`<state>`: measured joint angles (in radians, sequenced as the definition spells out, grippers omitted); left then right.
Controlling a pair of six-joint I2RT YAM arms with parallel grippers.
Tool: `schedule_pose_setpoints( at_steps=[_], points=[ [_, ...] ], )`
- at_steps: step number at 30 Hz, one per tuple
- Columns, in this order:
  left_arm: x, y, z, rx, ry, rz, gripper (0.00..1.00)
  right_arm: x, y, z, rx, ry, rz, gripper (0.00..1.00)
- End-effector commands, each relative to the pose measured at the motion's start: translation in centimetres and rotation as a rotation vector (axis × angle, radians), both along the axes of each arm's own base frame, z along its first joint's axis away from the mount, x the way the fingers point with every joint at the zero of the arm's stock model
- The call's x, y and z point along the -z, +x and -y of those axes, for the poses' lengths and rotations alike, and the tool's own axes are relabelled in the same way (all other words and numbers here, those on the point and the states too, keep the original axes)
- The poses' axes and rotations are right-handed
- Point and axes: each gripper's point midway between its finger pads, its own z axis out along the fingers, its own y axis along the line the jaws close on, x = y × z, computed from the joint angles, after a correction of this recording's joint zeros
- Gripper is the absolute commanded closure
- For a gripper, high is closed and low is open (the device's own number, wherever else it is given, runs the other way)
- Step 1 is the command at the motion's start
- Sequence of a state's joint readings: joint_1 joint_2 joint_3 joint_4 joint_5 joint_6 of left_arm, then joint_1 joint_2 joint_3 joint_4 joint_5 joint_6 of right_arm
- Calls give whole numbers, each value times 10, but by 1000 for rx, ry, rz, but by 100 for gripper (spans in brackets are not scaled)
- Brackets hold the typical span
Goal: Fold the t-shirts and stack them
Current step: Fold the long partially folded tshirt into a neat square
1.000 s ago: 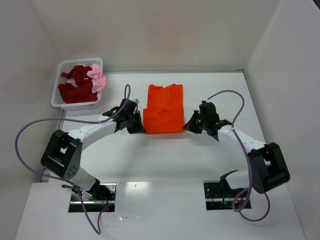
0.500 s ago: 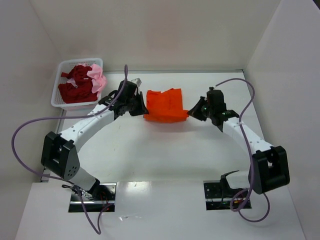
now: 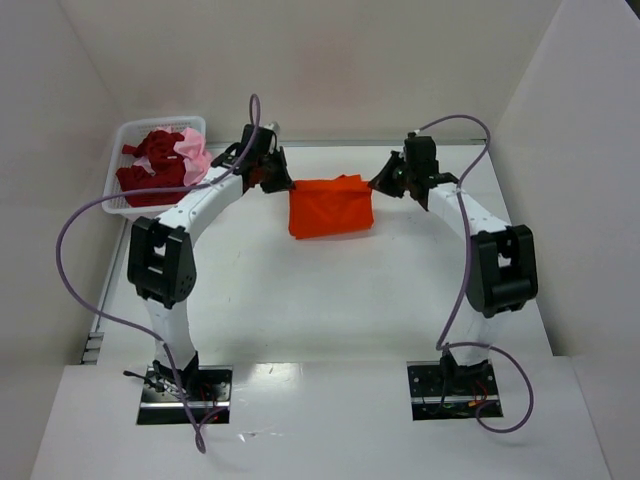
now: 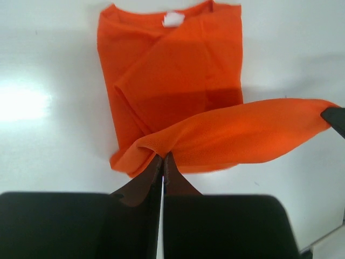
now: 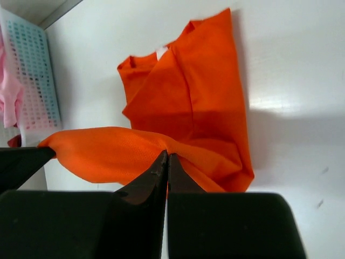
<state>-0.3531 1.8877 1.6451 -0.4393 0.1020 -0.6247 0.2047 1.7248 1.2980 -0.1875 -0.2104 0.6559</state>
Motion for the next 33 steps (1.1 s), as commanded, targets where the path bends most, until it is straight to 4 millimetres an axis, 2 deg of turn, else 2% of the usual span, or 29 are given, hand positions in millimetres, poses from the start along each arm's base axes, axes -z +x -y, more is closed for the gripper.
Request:
schedule_pose_setpoints(
  at_steps=[1,2,3,4,5,6,7,8,14,15,16,17,18,19,20,23,24,25,27,28,29,30,32,33],
  points=[
    [-5,33,-4,17,0,50,100,-22,38,5,-5,-16,98,100],
    [8,37,1,34,-8,25,100,-18,43,5,-10,-23,97,100],
    [11,41,3,34,-8,24,100,-3,50,8,-2,-28,71,100],
    [6,49,5,34,-13,41,100,-8,57,5,-21,-28,88,100],
    [19,55,2,25,-7,21,100,-4,61,3,-31,-23,83,100],
    [22,57,2,24,-6,18,100,10,66,2,-38,-37,66,100],
    [29,58,3,24,-2,6,100,6,75,6,-29,-35,79,100],
    [37,61,4,17,-6,-8,100,11,79,5,-34,-43,76,100],
    [52,84,-6,-30,4,3,100,41,100,-1,-63,-53,45,100],
    [61,86,-11,-39,9,-12,100,44,102,-1,-69,-60,46,99],
    [55,90,-9,-39,2,10,99,40,107,-1,-68,-59,58,99],
    [58,92,-9,-39,3,7,99,49,109,-1,-75,-69,50,99],
    [63,97,-15,-55,9,11,99,50,111,-2,-75,-69,50,95],
    [59,99,-14,-55,5,21,99,45,114,-2,-75,-67,64,92],
    [61,101,-14,-55,6,19,98,53,115,-4,-83,-64,50,89],
    [60,111,-17,-59,8,36,97,45,124,-5,-94,-76,85,83],
    [65,111,-17,-59,11,27,90,47,126,-5,-94,-77,84,80],
    [60,113,-17,-59,7,40,84,49,128,-5,-94,-77,84,69],
    [58,115,-15,-29,-18,40,74,43,131,-5,-98,-82,101,65],
    [52,119,-18,-31,-27,53,59,38,132,-7,-106,-75,111,65],
    [47,120,-17,-16,-27,68,54,30,132,-7,-112,-81,126,63],
    [46,119,-15,0,-29,70,46,32,131,-7,-112,-83,116,61],
    [36,120,-14,17,-29,94,22,9,130,-4,-106,-93,160,55],
    [31,120,-15,23,-22,98,20,0,130,-4,-109,-99,178,54]
  ],
)
